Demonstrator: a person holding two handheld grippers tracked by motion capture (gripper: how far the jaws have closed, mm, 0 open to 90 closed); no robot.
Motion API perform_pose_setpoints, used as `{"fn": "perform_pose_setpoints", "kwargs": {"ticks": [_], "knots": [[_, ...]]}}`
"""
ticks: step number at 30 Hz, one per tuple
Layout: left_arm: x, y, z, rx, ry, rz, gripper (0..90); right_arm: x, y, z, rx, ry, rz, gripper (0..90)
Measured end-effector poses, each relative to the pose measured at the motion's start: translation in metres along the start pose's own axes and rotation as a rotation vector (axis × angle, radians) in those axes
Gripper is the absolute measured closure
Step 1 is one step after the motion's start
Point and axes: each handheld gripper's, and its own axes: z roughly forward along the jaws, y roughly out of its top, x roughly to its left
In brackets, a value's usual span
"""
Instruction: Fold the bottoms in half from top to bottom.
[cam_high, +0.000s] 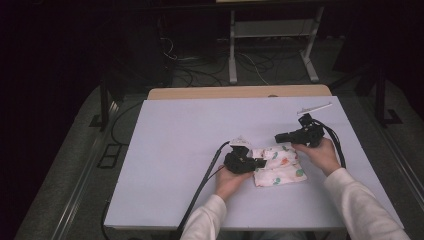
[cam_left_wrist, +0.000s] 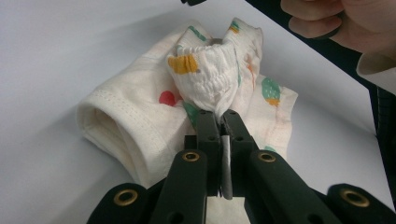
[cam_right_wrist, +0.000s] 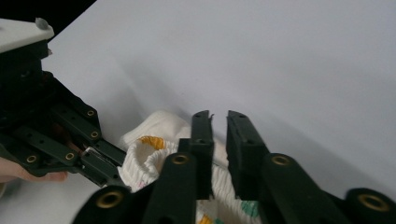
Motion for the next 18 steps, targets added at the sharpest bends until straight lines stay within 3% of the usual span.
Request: {"fn": "perform_pose_setpoints", "kwargs": {"ticks": [3,8,18], "knots": [[0.000,0.000,0.000,0.000,0.000,0.002,87.3,0.001,0.002,0.004,0.018,-0.024,-0.013,88.1],[-0.001,-0.001,0.001,0.000,0.002,0.005,87.3,0.000,0.007,0.013,0.072,-0.057,-0.010,88.4],[-0.001,-0.001,0.001,0.006,0.000,0.012,87.3,-0.004,0.011,0.033,0.178,-0.061,0.039,88.5]]}}
